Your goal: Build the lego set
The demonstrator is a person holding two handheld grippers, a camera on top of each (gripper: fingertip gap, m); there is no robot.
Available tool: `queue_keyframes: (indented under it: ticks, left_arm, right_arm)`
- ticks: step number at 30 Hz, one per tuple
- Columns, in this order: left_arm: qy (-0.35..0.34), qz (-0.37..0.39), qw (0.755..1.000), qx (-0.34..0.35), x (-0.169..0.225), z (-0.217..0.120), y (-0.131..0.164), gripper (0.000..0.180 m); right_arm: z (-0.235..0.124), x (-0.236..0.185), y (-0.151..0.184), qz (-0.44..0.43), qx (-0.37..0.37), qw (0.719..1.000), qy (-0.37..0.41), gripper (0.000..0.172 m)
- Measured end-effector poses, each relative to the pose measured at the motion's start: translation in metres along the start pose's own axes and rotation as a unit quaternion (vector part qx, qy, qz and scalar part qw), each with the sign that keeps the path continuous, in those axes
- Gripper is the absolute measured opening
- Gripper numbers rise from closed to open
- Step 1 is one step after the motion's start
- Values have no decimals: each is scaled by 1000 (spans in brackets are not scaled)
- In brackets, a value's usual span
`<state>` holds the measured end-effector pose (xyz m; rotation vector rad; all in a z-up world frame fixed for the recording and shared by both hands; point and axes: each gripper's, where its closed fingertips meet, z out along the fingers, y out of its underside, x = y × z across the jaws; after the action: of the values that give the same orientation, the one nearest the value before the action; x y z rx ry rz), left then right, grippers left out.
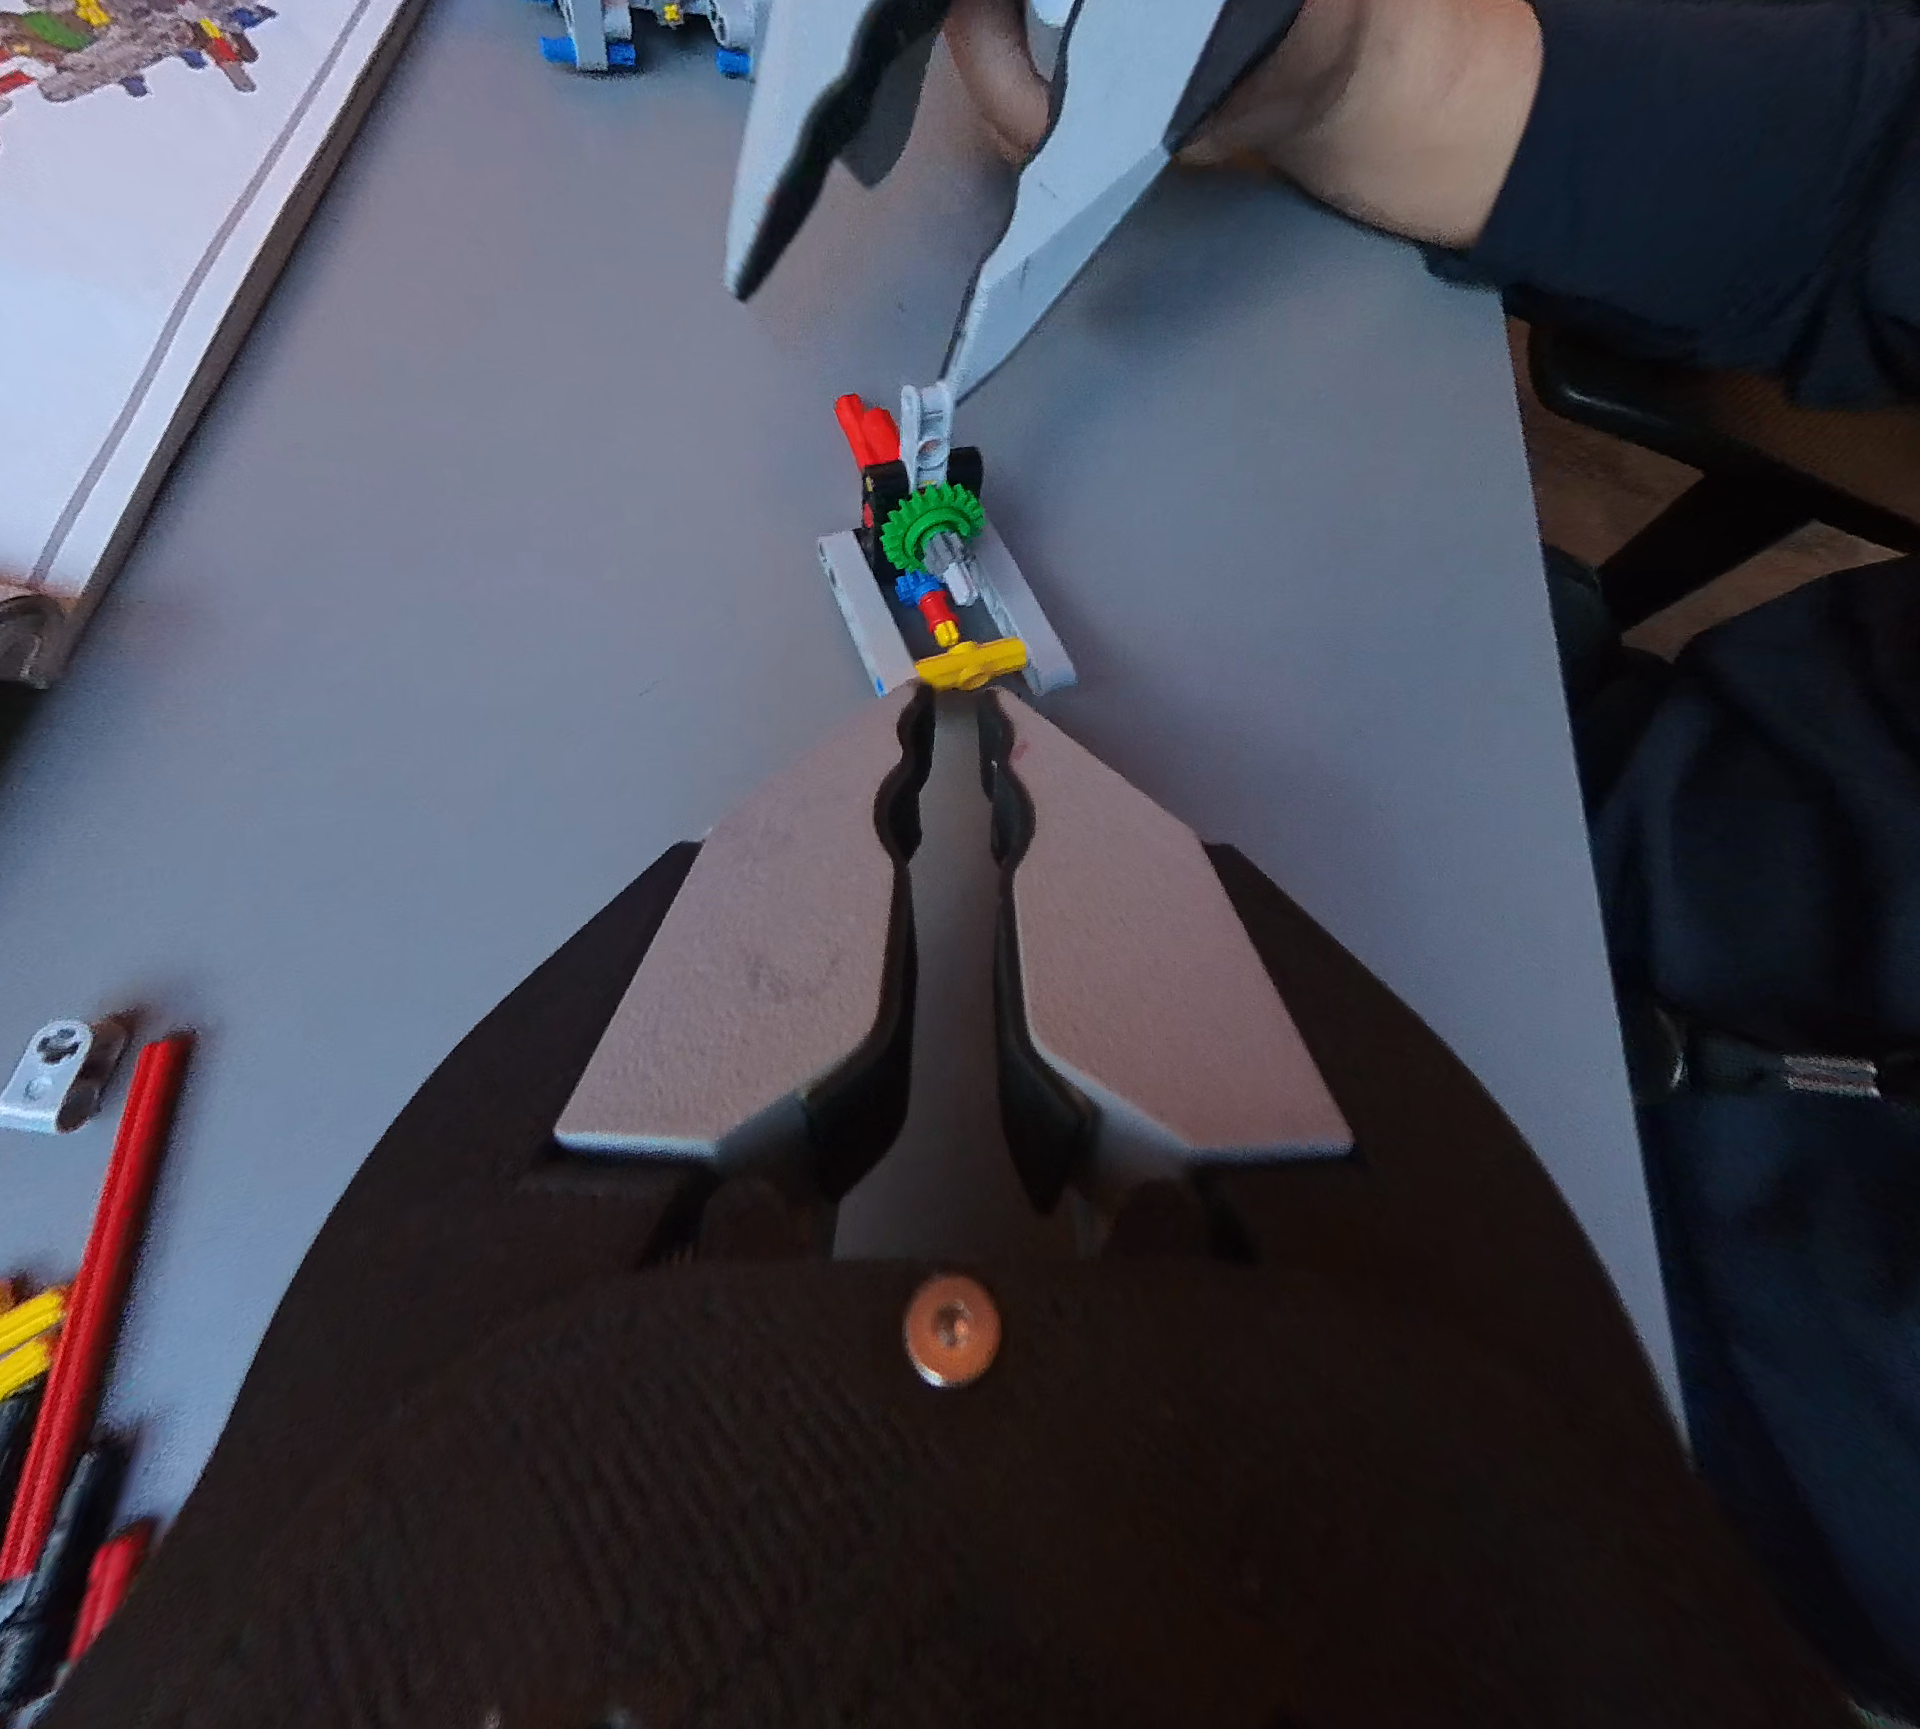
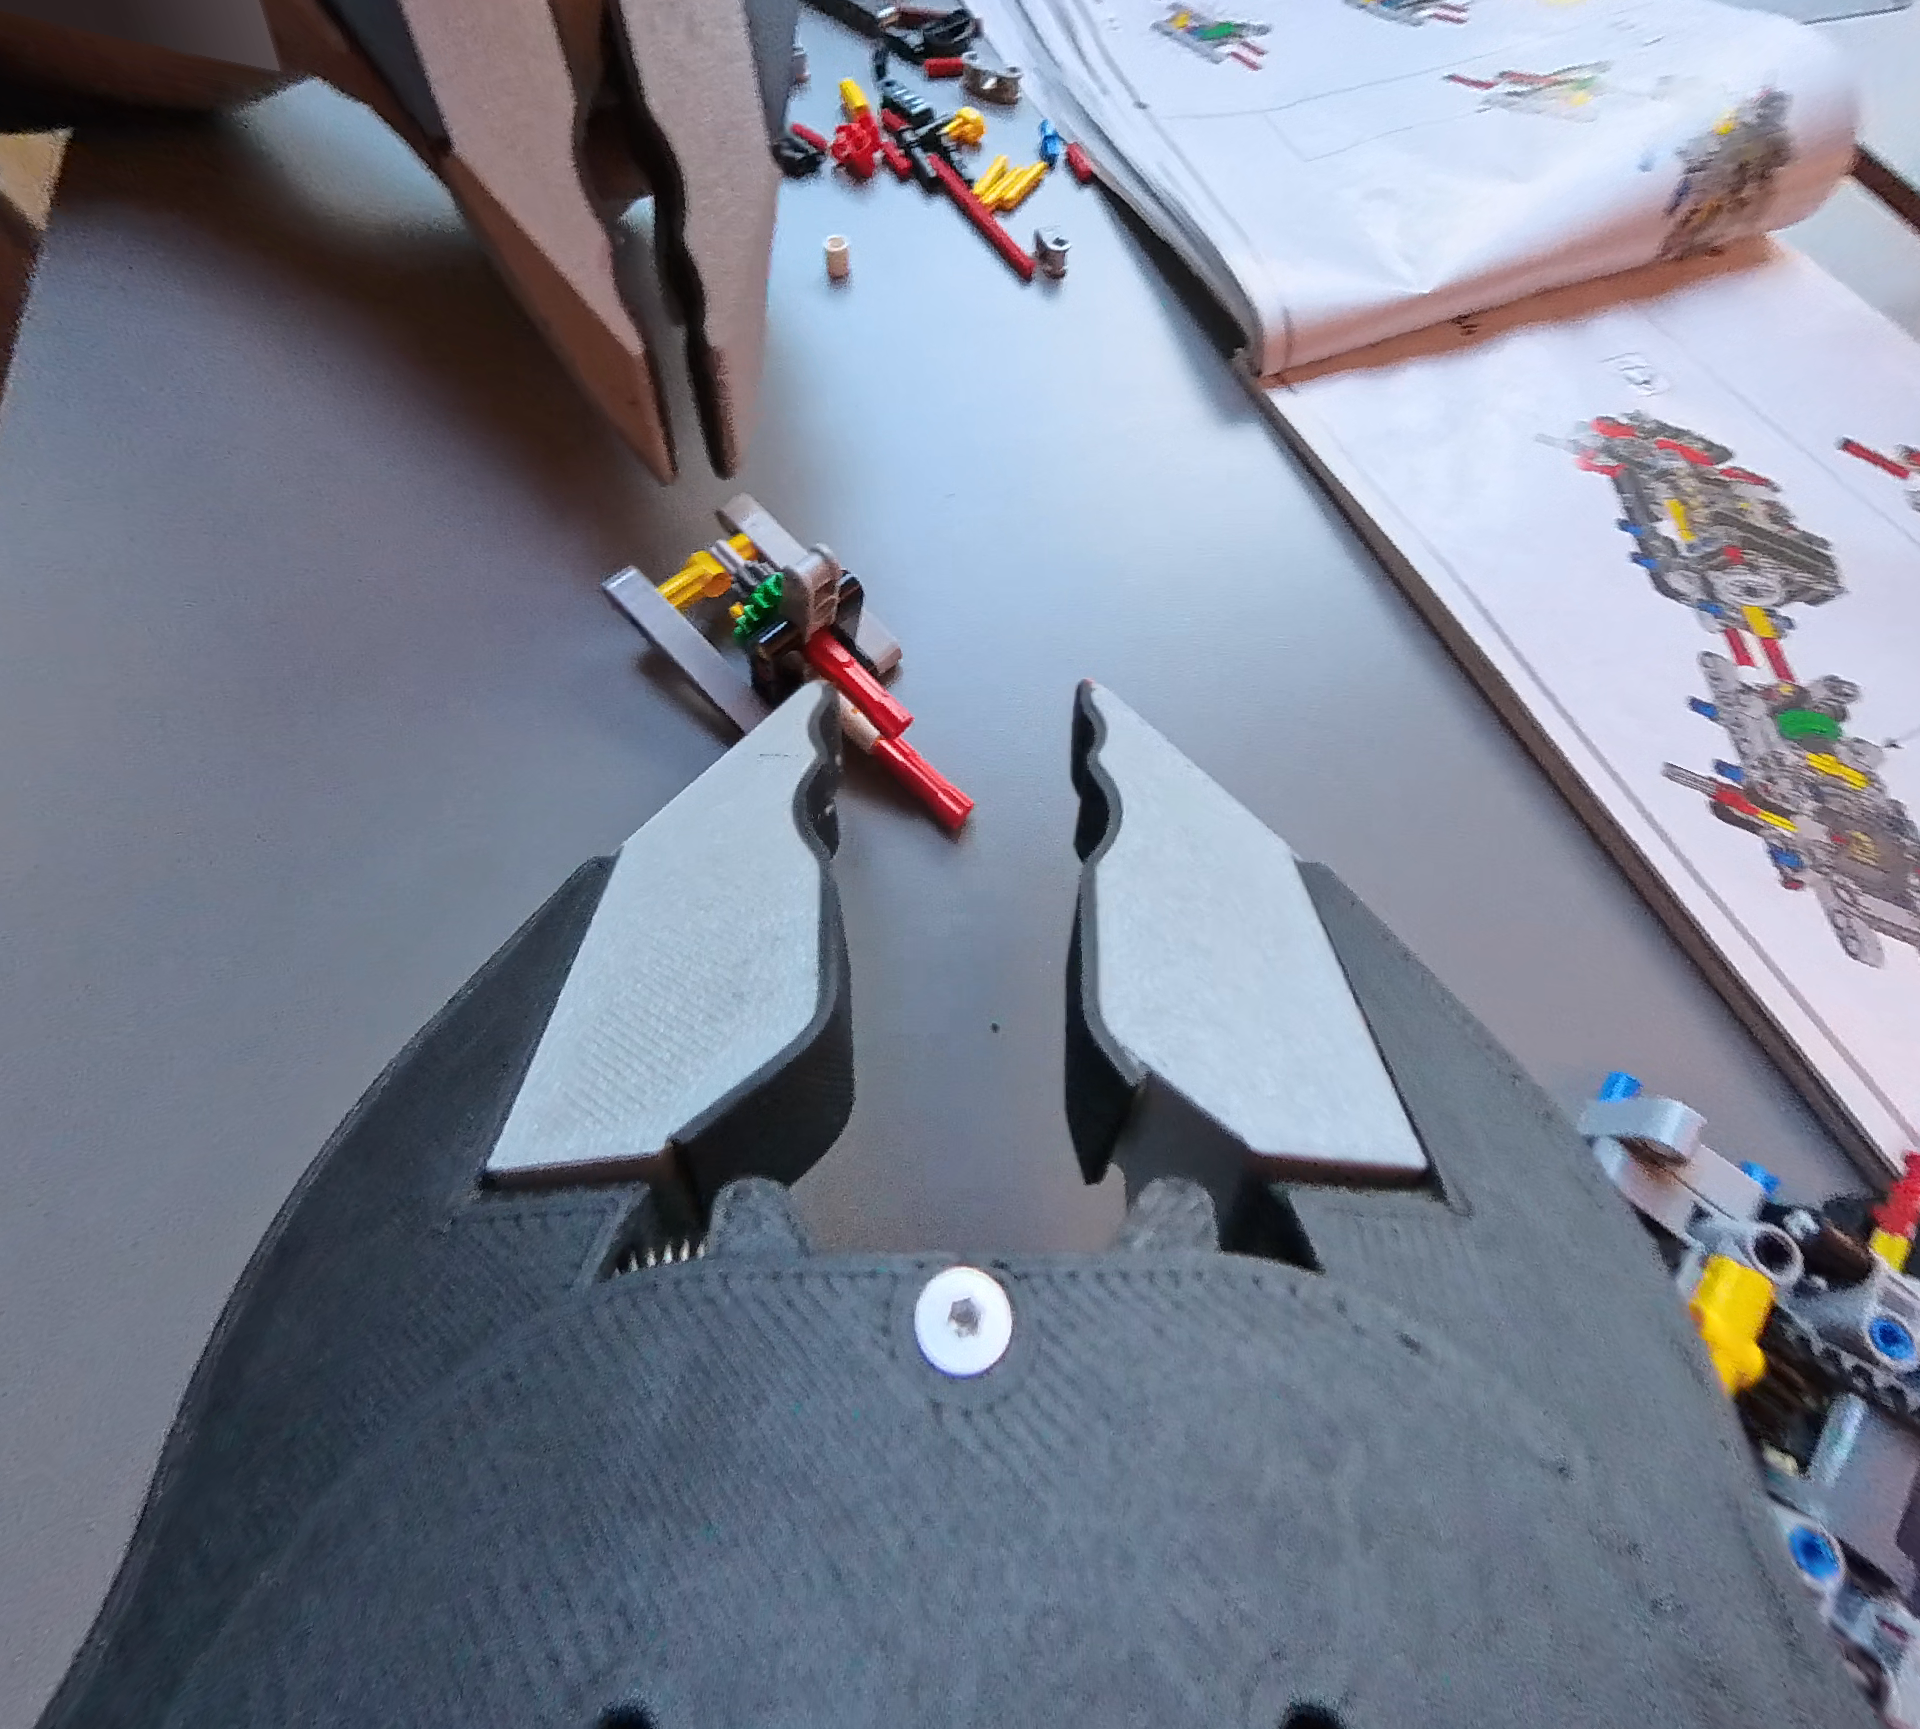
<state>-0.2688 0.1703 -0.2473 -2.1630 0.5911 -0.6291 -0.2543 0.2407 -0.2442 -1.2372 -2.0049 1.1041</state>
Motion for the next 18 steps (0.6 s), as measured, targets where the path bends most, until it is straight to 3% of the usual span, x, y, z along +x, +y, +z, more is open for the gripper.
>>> queue_keyframes:
  ticks: [12,18]
  left_arm:
    - [-8,9,1000,0,11,14,-7,4]
    - [-4,1,1000,0,8,12,-4,3]
  right_arm:
    - [7,-19,1,-19,-15,1000,6,41]
    - [1,-19,-6,-3,16,1000,-10,40]
